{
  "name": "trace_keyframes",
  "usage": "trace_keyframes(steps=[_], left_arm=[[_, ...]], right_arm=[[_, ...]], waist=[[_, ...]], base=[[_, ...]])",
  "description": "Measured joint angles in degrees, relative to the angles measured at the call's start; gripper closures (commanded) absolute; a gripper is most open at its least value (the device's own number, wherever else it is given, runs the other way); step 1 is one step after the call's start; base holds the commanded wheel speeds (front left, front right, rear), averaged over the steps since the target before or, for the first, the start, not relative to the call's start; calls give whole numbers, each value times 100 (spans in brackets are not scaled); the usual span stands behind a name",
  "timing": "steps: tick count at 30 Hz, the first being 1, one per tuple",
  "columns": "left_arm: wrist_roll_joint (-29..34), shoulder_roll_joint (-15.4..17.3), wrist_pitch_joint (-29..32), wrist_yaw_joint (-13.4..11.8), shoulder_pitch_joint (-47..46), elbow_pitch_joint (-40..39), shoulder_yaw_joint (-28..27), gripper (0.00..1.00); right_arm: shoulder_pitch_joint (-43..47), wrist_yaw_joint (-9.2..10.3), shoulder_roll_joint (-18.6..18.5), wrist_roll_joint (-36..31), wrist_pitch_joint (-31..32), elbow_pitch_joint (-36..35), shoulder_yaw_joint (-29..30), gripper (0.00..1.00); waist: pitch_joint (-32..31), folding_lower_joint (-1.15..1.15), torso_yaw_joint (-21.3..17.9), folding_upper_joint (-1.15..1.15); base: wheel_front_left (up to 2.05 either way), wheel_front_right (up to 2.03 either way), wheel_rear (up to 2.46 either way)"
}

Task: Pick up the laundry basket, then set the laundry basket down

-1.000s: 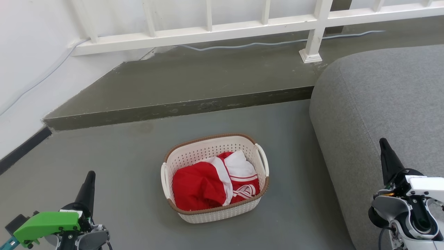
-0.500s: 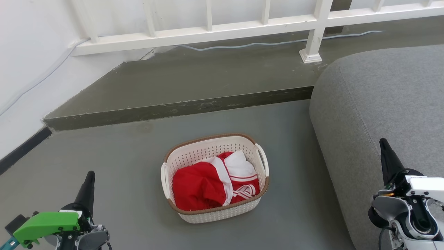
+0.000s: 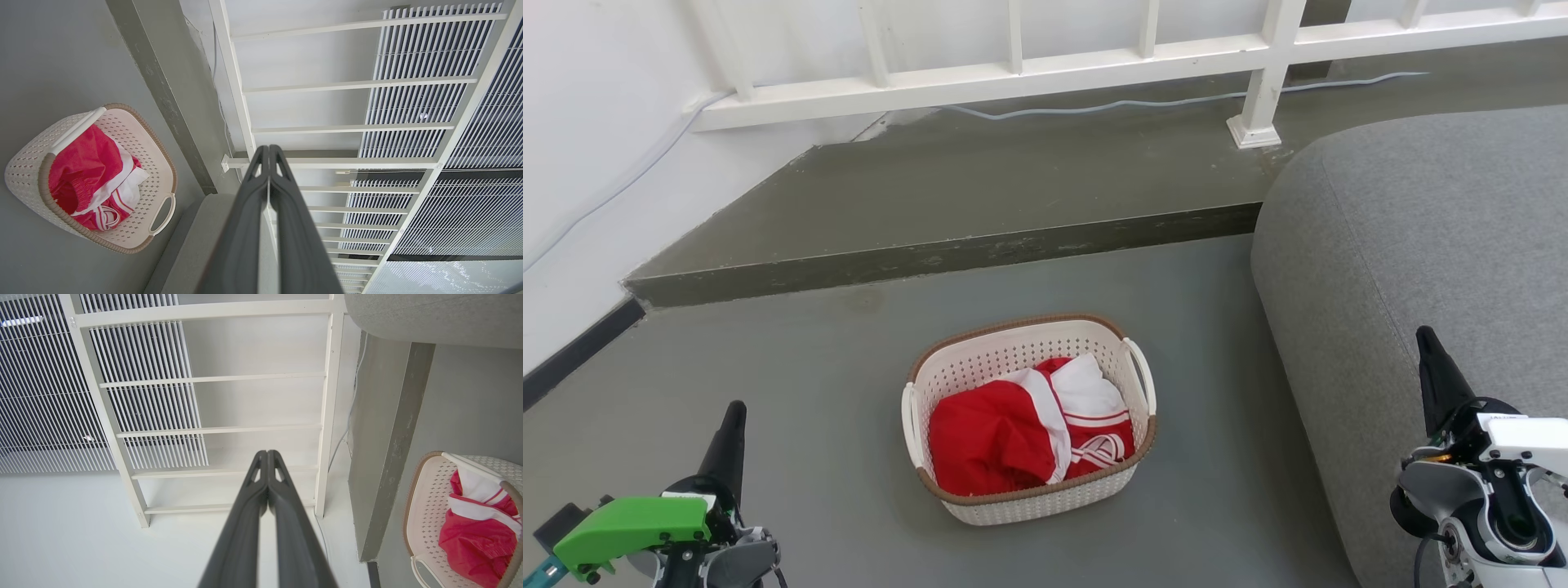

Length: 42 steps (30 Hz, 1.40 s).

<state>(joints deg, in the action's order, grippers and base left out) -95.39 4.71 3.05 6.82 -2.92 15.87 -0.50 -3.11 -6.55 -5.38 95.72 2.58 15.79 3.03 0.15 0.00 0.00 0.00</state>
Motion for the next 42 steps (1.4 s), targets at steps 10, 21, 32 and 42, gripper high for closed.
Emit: trace_keyframes(steps=[10, 21, 32, 42], left_arm=[[1, -1, 1, 8, -5, 4, -7, 100], [1, -3, 2, 24, -8, 8, -12, 100], [1, -5, 27, 24, -9, 11, -21, 100], [1, -8, 41, 25, -10, 15, -29, 100]], right_arm=[[-1, 0, 3, 0, 1, 5, 7, 100], [-2, 0, 5, 0, 4, 12, 12, 100], [-2, -1, 8, 0, 7, 23, 18, 100], [-3, -1, 10, 0, 7, 26, 23, 100]], waist=[[0, 0, 0, 0], [-1, 0, 0, 0], [-1, 0, 0, 0], [-1, 0, 0, 0]], base=[[0, 0, 0], [0, 0, 0], [0, 0, 0], [0, 0, 0]])
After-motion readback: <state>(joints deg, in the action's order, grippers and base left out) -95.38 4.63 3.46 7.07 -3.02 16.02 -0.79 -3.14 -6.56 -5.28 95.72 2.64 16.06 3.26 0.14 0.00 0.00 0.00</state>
